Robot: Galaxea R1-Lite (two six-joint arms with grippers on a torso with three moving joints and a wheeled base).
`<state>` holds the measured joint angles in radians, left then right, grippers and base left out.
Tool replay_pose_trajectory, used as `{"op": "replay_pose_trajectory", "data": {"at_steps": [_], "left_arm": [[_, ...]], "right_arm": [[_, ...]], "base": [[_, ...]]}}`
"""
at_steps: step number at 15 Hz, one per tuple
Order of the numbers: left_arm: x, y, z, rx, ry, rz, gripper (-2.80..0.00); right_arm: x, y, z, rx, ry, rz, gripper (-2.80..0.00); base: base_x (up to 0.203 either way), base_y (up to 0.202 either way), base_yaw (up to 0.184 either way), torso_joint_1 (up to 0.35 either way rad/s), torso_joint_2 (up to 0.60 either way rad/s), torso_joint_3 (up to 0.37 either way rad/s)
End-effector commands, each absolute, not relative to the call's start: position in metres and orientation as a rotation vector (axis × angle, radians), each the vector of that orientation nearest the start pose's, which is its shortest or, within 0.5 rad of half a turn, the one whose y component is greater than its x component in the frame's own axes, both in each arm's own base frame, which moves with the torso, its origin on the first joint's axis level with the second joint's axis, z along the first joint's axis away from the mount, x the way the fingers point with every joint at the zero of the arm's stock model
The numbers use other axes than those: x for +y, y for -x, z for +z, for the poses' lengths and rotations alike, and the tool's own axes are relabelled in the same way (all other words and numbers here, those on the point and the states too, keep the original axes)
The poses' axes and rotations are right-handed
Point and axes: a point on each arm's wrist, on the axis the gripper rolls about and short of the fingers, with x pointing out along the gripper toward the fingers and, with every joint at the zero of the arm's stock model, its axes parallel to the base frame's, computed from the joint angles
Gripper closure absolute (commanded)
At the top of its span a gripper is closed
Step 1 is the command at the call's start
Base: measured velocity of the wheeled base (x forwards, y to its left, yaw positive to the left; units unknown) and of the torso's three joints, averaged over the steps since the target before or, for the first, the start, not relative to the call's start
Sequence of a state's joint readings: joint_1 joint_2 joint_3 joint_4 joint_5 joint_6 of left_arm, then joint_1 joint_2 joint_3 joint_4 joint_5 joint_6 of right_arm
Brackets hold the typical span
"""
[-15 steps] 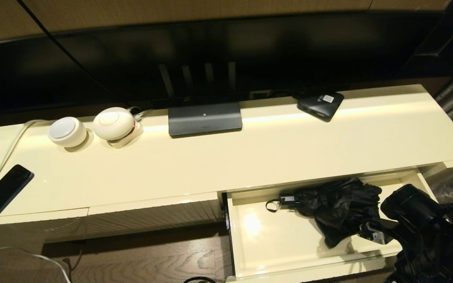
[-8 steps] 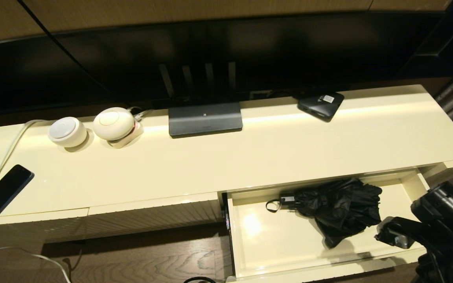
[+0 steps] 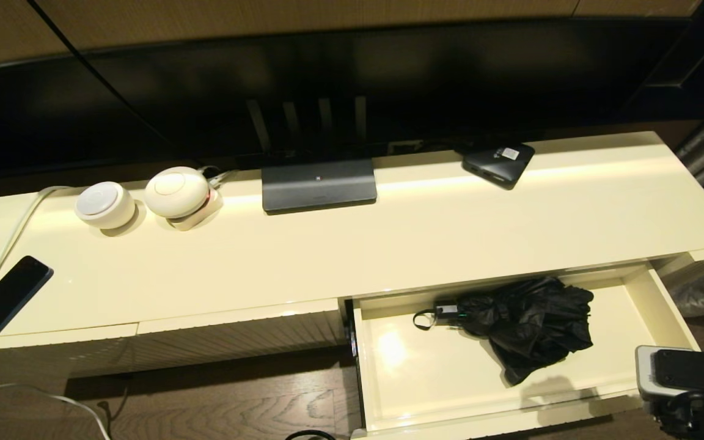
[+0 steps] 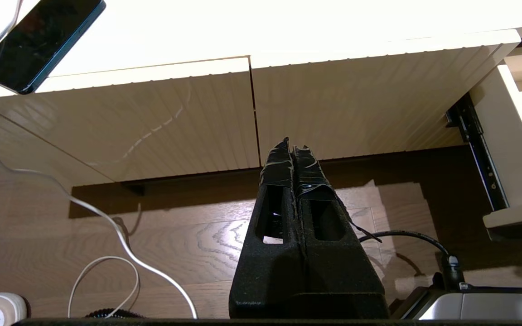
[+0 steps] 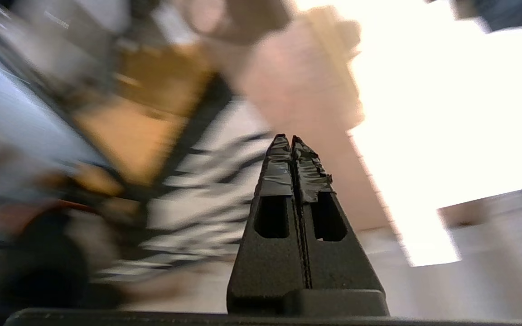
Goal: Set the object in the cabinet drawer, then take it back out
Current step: Take the umbrella out of the drawer and put it on the table
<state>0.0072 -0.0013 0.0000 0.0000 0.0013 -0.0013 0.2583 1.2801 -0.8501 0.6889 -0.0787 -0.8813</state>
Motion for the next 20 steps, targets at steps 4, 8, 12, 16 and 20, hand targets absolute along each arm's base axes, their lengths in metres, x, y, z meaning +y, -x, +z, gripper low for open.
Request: {"op": "replay_pose_trajectory", "data": {"at_steps": [4,8,12,16,20], "left_arm": [[0.000,0.023,0.075,0.003,0.002,0.009,0.00],[0.000,0.023,0.075,0.002,0.002,0.009,0.00],[0.000,0.023,0.075,0.003,0.002,0.009,0.00],[0.000,0.023,0.075,0.003,0.002,0.009,0.00],[0.000,0.023,0.075,0.002,0.002,0.009,0.00]], "right_arm": [[0.045,-0.206,0.190,0.932,1.262,0.850,0.00],[0.052,-0.244,0.180,0.907,1.353,0.985,0.00],[0.055,-0.273,0.170,0.886,1.374,1.067,0.00],[0.046,-0.285,0.170,0.888,1.395,1.102,-2.80],[0.043,-0.288,0.170,0.905,1.387,1.105,-2.80]], "base": [[0.000,0.000,0.000,0.000,0.00,0.000],[0.000,0.000,0.000,0.000,0.00,0.000],[0.000,0.000,0.000,0.000,0.00,0.000],[0.000,0.000,0.000,0.000,0.00,0.000],[0.000,0.000,0.000,0.000,0.00,0.000]]}}
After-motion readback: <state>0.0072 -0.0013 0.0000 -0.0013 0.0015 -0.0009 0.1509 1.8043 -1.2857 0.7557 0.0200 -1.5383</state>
